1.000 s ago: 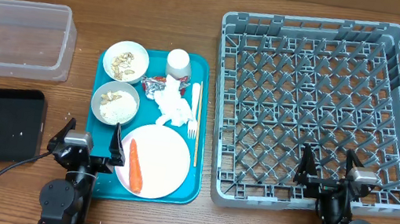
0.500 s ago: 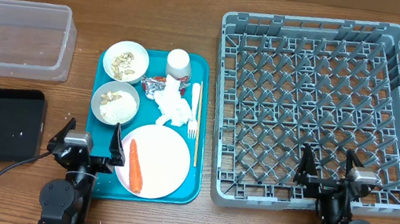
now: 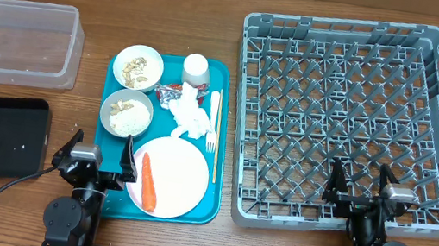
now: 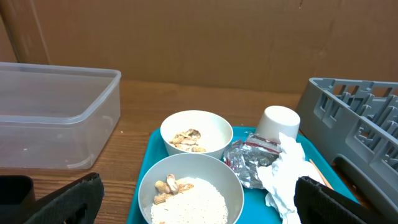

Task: Sort waste into correct bins and load items into the dishwasher rack

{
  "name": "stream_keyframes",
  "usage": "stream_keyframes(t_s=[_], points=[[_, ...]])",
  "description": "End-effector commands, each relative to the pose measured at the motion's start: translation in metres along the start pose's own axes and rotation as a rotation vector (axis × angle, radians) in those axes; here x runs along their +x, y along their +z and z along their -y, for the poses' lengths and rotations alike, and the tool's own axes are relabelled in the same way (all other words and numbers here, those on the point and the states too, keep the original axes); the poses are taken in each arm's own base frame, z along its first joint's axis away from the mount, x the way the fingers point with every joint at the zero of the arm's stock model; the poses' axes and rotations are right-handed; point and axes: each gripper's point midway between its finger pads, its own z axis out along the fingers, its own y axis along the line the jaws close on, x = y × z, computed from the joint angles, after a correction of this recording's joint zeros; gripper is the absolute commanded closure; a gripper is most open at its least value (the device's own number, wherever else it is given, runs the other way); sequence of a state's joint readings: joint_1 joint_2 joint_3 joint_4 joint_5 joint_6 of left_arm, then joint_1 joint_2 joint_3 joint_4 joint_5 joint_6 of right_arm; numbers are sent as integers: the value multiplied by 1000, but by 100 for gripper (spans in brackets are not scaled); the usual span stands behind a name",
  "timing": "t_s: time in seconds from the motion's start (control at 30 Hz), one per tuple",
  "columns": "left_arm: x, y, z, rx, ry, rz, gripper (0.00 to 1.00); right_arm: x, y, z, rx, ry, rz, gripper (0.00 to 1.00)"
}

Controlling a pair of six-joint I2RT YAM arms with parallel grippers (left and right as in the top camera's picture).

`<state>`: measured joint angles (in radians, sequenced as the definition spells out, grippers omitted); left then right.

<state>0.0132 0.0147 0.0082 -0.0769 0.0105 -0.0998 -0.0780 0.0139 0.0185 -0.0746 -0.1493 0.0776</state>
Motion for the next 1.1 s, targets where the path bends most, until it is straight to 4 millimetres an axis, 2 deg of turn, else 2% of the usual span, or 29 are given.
stream_keyframes(t_s=[0.0,0.8,0.9,1.0,1.07], points=[[-1,0,0,-1,11,6,0,1,0,2,10,-4,7,0],[-1,0,2,16,2,6,0,1,0,2,10,-4,7,0],[-1,-3,29,164,-158,-9,0,1,0,2,10,-4,7,0],[-2,-10,57,323,-420,-66,0,1,0,2,10,-4,7,0],[-2,-11,60,339,-536,-94,0,1,0,2,10,-4,7,0]])
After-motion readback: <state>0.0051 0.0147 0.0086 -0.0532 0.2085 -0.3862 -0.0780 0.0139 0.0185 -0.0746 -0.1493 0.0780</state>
